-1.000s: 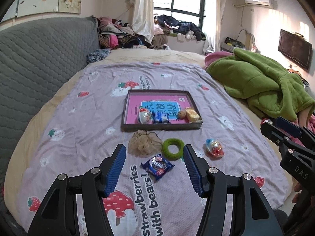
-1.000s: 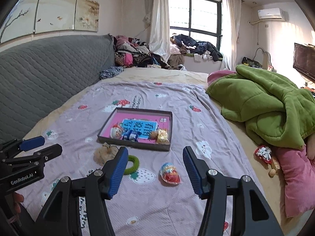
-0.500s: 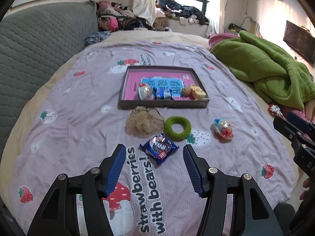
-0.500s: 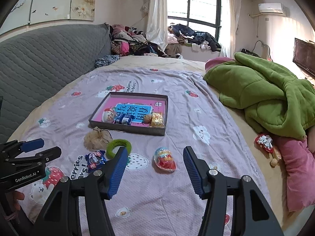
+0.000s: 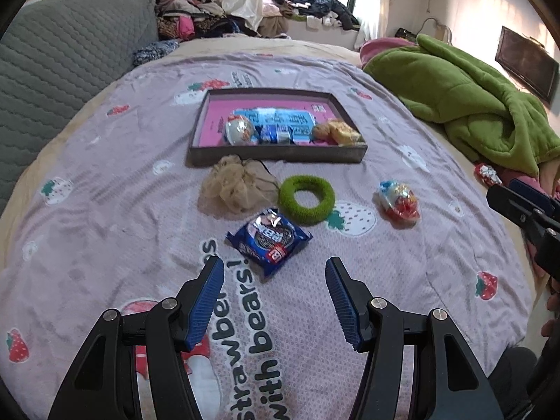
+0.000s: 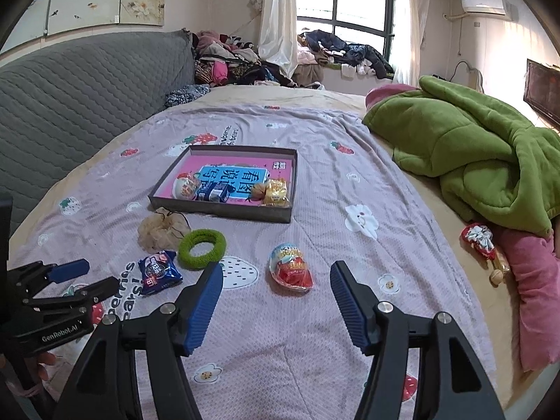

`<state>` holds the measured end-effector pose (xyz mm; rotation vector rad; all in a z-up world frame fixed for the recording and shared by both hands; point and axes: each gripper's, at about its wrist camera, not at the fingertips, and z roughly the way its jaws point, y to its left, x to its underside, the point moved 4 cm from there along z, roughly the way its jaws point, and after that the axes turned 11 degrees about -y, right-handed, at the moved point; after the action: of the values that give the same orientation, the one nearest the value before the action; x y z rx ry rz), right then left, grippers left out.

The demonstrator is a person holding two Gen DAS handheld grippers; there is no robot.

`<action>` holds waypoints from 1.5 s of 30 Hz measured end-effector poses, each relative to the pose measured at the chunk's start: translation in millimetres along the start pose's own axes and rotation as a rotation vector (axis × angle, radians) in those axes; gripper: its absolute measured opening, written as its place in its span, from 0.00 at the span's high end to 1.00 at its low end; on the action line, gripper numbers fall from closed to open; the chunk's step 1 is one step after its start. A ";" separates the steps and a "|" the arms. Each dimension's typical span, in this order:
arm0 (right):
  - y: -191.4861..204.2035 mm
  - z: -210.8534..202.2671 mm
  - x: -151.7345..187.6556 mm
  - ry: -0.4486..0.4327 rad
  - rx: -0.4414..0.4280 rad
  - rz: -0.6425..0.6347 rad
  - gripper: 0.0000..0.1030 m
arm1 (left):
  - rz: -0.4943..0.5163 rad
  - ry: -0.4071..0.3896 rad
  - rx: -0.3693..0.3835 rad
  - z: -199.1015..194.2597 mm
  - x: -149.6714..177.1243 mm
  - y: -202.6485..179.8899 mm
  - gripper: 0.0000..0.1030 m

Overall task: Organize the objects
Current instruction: 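Lift both tools away from the tray back over the remaining items, then move left tool toward the Oreo packet while right tool approaches the Kinder egg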

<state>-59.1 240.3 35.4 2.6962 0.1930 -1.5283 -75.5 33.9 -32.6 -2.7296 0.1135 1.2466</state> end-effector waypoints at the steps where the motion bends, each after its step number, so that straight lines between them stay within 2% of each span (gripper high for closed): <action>1: -0.1 2.5 1.7 0.003 -0.001 0.001 0.37 | -0.001 0.006 -0.001 3.2 1.6 -0.5 0.40; 20: -11.2 50.5 30.3 0.054 0.003 -0.018 0.35 | -0.025 0.051 0.025 54.7 19.3 -4.9 0.40; 32: -12.9 87.8 45.5 0.095 0.022 -0.088 0.35 | 0.019 0.048 0.055 78.1 22.4 -2.9 0.40; 45: -13.5 123.7 49.7 0.136 0.008 -0.070 0.34 | 0.037 0.058 0.078 101.9 21.8 1.4 0.40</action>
<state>-141.0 246.8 -70.5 2.8301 0.2900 -1.3640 -137.4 48.3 -115.2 -2.7092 0.2146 1.1473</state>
